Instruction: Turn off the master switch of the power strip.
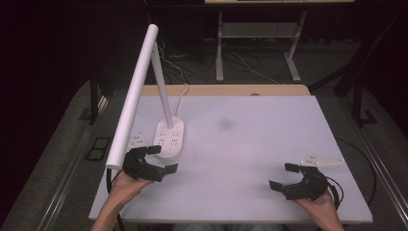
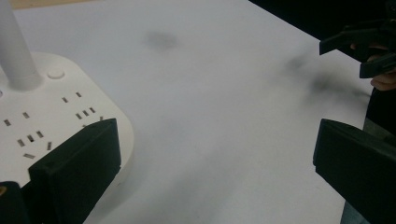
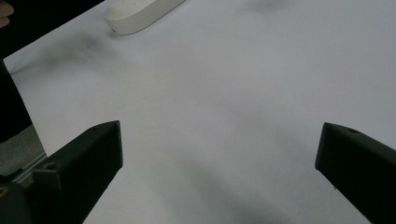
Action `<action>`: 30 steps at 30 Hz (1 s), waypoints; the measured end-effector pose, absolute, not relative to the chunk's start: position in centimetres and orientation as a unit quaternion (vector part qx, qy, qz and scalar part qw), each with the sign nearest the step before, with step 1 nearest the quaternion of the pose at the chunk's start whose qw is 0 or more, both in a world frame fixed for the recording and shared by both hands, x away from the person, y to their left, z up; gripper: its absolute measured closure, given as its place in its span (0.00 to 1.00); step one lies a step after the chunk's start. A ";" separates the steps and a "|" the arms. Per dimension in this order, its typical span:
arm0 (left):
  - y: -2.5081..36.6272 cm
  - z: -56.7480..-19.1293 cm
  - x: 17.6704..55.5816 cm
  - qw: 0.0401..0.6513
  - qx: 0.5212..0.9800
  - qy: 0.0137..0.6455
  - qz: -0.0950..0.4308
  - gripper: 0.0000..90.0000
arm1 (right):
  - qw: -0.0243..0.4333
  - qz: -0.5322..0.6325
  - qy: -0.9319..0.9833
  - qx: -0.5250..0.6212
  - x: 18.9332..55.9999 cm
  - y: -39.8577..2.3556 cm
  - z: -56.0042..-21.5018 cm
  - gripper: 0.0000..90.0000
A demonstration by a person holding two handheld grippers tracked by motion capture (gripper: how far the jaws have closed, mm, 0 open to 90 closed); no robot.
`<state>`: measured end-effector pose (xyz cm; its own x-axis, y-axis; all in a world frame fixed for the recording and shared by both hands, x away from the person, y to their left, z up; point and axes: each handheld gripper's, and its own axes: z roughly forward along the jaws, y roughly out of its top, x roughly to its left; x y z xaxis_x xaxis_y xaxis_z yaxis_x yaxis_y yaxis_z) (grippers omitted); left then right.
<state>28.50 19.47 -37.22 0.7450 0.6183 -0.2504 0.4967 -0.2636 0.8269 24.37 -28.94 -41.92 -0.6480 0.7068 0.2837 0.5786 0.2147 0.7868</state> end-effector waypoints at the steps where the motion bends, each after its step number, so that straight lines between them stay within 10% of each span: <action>1: 19.5 -37.1 28.6 0.494 0.792 0.352 0.062 0.00 | 0.068 0.470 0.776 0.415 24.4 -29.0 -41.9 0.00; 30: 21.8 -35.7 32.5 0.467 0.794 0.382 0.074 0.01 | 0.064 0.467 0.776 0.419 24.4 -29.1 -42.0 0.00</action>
<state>32.54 21.79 -35.73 0.6966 0.6760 -0.2402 0.5383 -0.2713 0.7979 24.40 -29.06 -42.00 -0.6401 0.7104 0.2926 0.5911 0.2121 0.7782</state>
